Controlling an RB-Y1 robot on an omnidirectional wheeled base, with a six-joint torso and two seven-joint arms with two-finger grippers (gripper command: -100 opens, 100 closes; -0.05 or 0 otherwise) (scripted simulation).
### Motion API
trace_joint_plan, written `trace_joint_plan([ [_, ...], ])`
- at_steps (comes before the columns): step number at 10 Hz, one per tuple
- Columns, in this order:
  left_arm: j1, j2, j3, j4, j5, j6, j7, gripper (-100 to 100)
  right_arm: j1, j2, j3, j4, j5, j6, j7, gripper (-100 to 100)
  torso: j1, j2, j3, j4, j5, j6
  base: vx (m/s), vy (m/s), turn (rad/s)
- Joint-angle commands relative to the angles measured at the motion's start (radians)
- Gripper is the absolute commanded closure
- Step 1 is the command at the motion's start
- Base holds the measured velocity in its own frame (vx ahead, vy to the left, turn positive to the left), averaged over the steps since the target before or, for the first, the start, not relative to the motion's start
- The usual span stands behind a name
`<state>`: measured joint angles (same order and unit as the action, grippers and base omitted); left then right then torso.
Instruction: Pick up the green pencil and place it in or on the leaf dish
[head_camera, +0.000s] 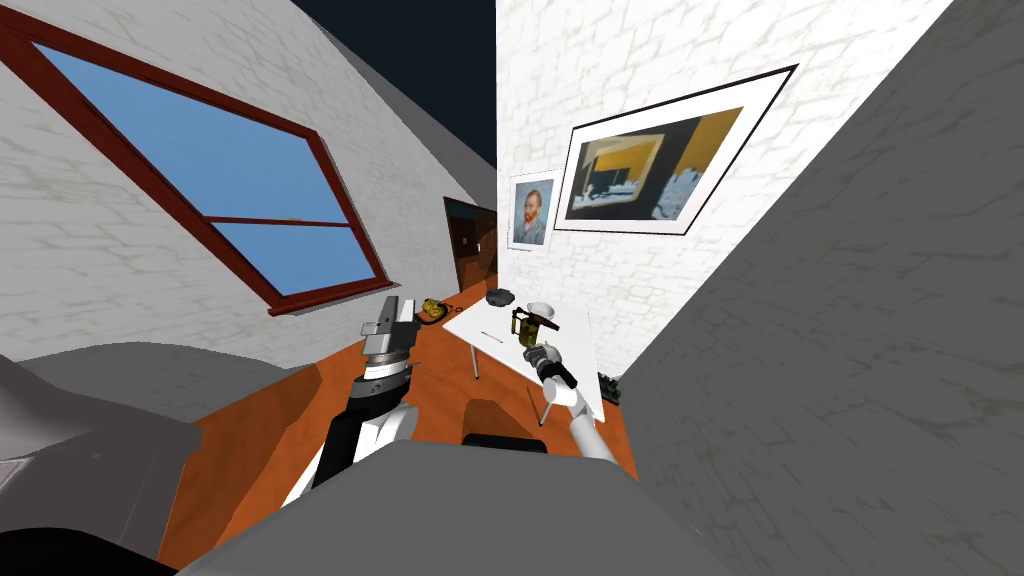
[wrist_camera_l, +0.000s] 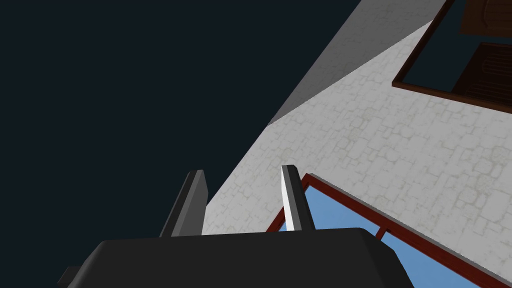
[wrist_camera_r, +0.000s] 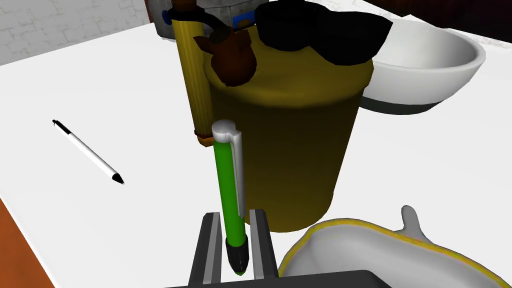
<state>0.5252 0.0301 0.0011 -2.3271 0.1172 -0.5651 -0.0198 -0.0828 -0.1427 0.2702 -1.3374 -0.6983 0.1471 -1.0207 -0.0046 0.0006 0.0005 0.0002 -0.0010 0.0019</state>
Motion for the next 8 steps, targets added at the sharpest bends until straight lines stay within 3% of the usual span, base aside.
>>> trace_joint_plan([
  [1,0.000,0.000,0.000,0.000,0.000,0.000,0.000,0,-0.014,-0.019,-0.005,-0.014,-0.007,0.031,-0.015,100,0.000,0.000,0.000,0.000,0.000,0.000,-0.045,-0.062,-0.053],
  [8,0.000,0.000,0.000,0.000,0.000,0.000,0.000,0,-0.057,-0.092,-0.027,-0.093,-0.028,0.155,-0.068,100,0.000,0.000,0.000,0.000,0.000,0.000,-0.035,-0.047,-0.055],
])
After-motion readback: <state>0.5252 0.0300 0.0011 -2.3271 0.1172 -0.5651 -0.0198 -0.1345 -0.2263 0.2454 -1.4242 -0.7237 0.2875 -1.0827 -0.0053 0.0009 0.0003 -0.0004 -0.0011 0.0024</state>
